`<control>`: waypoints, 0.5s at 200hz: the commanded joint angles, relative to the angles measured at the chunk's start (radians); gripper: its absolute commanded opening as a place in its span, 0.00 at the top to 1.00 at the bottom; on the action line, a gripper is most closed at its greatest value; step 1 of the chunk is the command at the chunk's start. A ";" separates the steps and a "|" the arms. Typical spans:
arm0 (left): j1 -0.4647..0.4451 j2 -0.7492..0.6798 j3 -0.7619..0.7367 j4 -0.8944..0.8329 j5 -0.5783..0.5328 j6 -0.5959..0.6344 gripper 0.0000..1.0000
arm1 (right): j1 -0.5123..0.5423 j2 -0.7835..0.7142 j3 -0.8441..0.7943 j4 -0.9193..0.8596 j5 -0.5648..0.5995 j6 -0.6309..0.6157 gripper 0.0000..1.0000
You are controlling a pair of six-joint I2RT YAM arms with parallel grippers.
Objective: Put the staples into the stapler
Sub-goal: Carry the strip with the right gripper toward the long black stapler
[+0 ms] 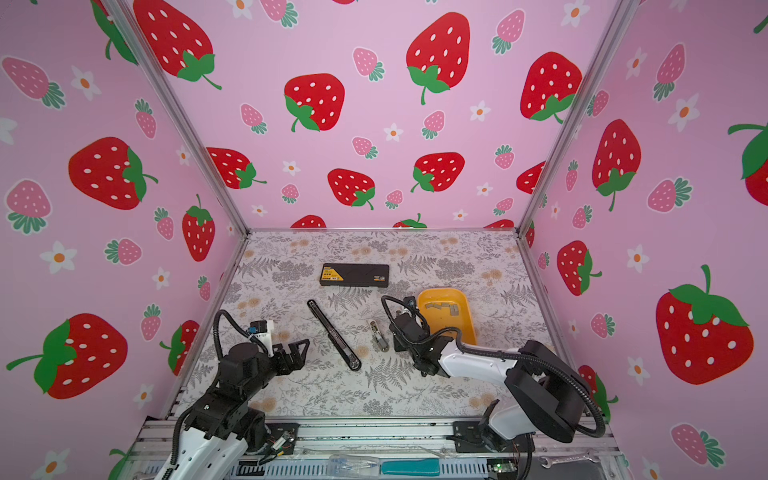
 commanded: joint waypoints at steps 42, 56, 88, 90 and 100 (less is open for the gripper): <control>0.004 -0.014 0.002 0.010 0.002 -0.007 0.01 | -0.049 -0.044 -0.047 -0.079 0.030 0.053 0.58; 0.004 -0.016 0.003 0.010 0.002 -0.008 0.01 | -0.062 -0.055 -0.053 -0.087 0.028 0.055 0.59; 0.005 -0.019 0.002 0.005 0.002 -0.007 0.01 | -0.079 -0.065 -0.053 -0.090 0.017 0.034 0.59; 0.004 -0.020 0.002 0.005 0.002 -0.007 0.01 | -0.080 -0.065 -0.051 -0.090 0.014 0.030 0.59; 0.004 -0.023 0.003 0.004 0.002 -0.007 0.01 | -0.080 -0.060 -0.036 -0.089 -0.001 0.007 0.60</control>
